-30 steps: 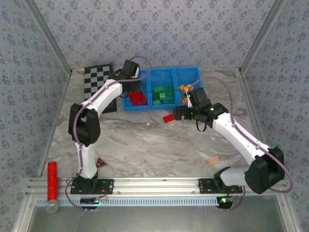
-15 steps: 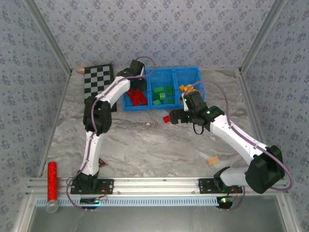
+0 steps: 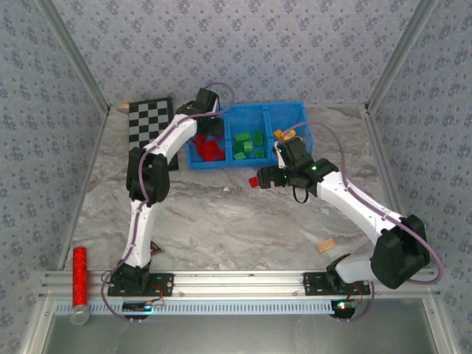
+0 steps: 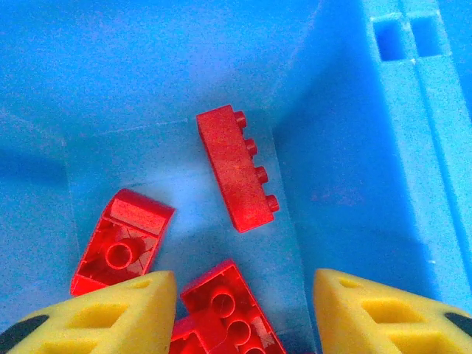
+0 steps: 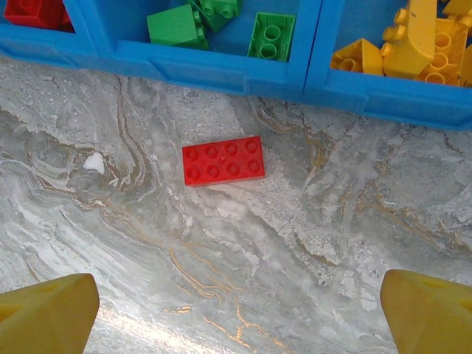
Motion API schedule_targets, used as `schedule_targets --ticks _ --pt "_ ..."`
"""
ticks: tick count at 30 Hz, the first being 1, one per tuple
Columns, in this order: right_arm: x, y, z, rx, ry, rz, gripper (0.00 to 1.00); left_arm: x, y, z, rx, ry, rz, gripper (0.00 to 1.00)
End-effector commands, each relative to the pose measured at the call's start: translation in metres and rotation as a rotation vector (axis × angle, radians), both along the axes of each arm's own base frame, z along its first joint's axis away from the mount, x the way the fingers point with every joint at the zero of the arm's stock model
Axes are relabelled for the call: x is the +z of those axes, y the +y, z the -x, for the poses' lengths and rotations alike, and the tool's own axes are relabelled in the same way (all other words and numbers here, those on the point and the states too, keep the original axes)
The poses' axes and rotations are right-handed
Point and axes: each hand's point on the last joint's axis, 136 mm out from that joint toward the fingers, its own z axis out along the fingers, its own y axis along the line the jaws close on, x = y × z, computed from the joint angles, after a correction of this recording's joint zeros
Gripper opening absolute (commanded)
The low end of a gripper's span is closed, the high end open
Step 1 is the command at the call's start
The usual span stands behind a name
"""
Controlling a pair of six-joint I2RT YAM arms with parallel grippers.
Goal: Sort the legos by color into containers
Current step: Pick up the lego from the center of the table.
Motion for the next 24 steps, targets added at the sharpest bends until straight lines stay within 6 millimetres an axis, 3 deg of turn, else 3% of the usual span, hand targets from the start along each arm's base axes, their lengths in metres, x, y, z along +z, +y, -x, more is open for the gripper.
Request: schedule_targets --ticks 1,6,11,20,24 --pt "0.006 -0.002 -0.004 0.005 -0.010 0.014 1.00 0.070 -0.003 0.007 -0.057 -0.110 0.029 0.52" --pt "0.007 -0.004 -0.003 -0.008 -0.012 0.008 1.00 0.097 -0.001 0.033 -0.127 -0.144 0.008 0.53" --pt "0.020 -0.009 0.009 -0.016 -0.031 -0.015 1.00 0.092 -0.019 0.079 -0.259 -0.149 -0.032 0.54" --pt "0.035 -0.037 0.039 -0.078 -0.044 -0.017 1.00 0.046 -0.068 0.166 -0.502 -0.068 -0.049 0.56" --pt "0.039 -0.050 0.051 -0.112 -0.045 -0.030 1.00 0.024 -0.095 0.188 -0.630 -0.059 -0.086 0.60"
